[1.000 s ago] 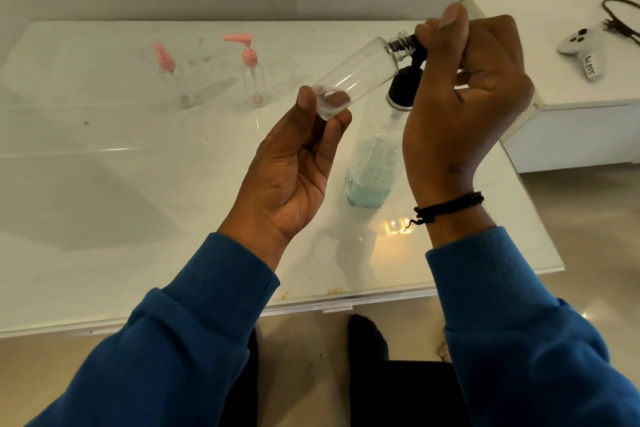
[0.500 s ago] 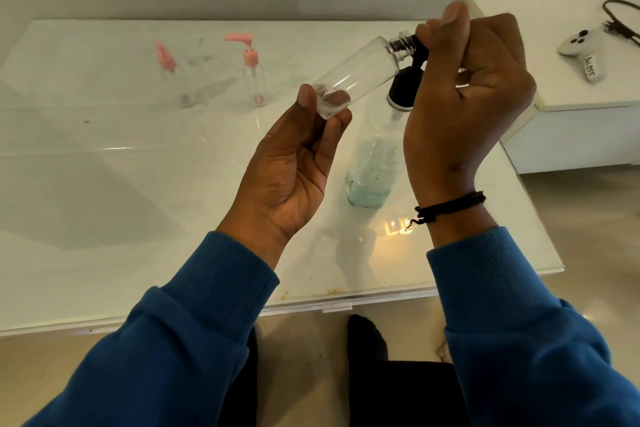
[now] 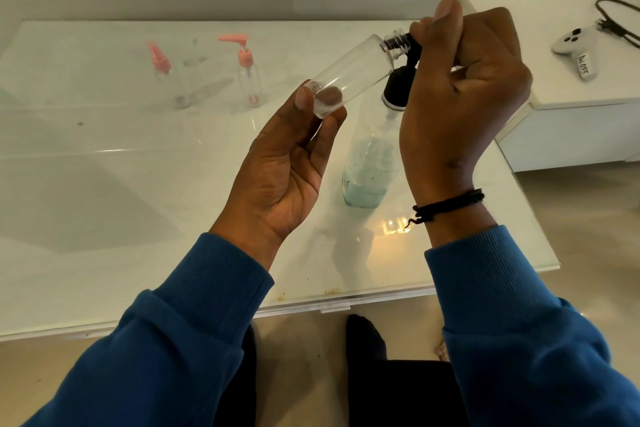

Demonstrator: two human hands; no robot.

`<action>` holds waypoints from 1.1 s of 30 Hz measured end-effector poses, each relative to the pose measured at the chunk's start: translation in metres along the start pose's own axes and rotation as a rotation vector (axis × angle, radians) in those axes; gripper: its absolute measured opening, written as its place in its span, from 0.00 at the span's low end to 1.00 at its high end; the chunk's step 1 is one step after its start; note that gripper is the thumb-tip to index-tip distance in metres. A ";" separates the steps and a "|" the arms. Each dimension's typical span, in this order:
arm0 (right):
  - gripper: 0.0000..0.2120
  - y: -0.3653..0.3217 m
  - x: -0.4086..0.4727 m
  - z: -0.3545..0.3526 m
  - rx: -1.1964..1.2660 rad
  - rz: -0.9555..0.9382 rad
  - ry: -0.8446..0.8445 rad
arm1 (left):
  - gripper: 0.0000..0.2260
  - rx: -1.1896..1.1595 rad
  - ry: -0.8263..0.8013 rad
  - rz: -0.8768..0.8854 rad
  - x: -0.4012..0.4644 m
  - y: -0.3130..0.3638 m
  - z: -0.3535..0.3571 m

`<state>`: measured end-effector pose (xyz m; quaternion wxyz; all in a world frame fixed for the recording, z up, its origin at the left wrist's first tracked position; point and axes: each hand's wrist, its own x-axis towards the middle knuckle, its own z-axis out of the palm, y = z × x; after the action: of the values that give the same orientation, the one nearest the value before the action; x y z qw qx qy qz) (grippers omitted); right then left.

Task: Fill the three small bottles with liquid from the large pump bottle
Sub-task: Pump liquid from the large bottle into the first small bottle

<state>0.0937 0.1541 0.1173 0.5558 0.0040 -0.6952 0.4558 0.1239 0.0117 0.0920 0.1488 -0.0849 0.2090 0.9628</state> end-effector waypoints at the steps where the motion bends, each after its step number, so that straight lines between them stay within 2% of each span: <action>1: 0.16 0.001 -0.001 0.000 0.003 -0.001 0.002 | 0.27 -0.005 -0.003 -0.004 0.000 0.000 -0.001; 6: 0.15 0.001 -0.013 -0.002 0.040 0.011 0.023 | 0.30 -0.048 -0.002 -0.027 -0.001 -0.001 -0.003; 11: 0.15 -0.003 -0.008 -0.002 0.028 0.010 0.014 | 0.24 -0.030 0.005 -0.032 0.000 -0.002 -0.002; 33: 0.14 -0.007 -0.011 0.001 0.000 0.009 0.040 | 0.22 -0.073 0.027 -0.045 0.000 -0.003 0.000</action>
<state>0.1001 0.1438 0.1134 0.5674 -0.0083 -0.6839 0.4585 0.1251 0.0145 0.0913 0.1645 -0.1081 0.1736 0.9649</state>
